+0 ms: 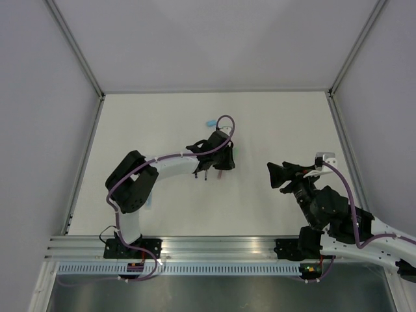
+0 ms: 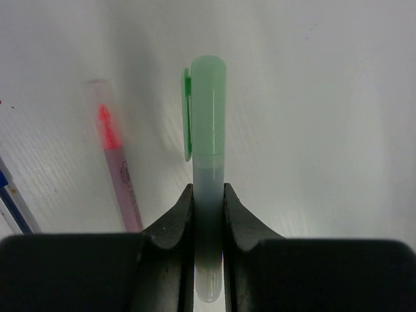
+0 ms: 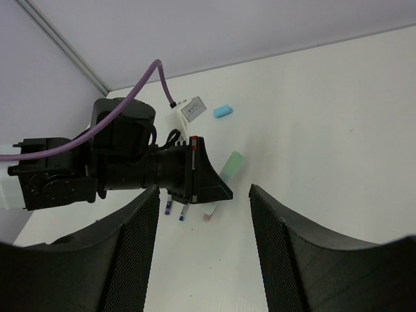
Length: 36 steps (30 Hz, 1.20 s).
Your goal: Insert the pens into the pen caps
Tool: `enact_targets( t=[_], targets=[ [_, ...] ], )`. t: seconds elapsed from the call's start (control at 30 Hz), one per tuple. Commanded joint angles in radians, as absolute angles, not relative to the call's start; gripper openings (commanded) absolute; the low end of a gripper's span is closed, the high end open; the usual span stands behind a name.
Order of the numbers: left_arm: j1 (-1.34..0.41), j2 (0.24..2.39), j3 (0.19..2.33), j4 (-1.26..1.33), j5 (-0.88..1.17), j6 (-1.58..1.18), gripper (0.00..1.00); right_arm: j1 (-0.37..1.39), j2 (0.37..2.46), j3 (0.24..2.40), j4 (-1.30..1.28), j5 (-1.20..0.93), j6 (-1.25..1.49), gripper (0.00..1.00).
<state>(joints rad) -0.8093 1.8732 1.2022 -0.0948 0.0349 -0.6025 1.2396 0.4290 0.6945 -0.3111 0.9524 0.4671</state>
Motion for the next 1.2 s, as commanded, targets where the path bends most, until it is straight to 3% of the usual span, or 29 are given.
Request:
enact_targets(
  t=[0.0,0.17,0.37,0.6,0.97,1.17],
  targets=[
    [-0.811,1.914,1.262,-0.161,-0.075,-0.635,0.04,1.244,0.379,0.718,-0.341,0.991,0.462,0.64],
    [-0.825,1.976,1.298,-0.178,-0.1,-0.652,0.12,1.244,0.331,0.69,-0.324,0.989,0.453,0.66],
    [-0.856,2.011,1.307,-0.187,-0.11,-0.667,0.16,1.244,0.382,0.69,-0.321,1.002,0.443,0.67],
    [-0.857,2.011,1.307,-0.216,-0.141,-0.703,0.34,1.244,0.403,0.69,-0.325,1.02,0.443,0.68],
    [-0.859,1.965,1.315,-0.238,-0.134,-0.693,0.38,1.243,0.406,0.68,-0.314,1.011,0.44,0.69],
    [-0.859,1.853,1.328,-0.248,-0.1,-0.644,0.5,1.244,0.428,0.681,-0.311,1.011,0.439,0.69]
  ],
)
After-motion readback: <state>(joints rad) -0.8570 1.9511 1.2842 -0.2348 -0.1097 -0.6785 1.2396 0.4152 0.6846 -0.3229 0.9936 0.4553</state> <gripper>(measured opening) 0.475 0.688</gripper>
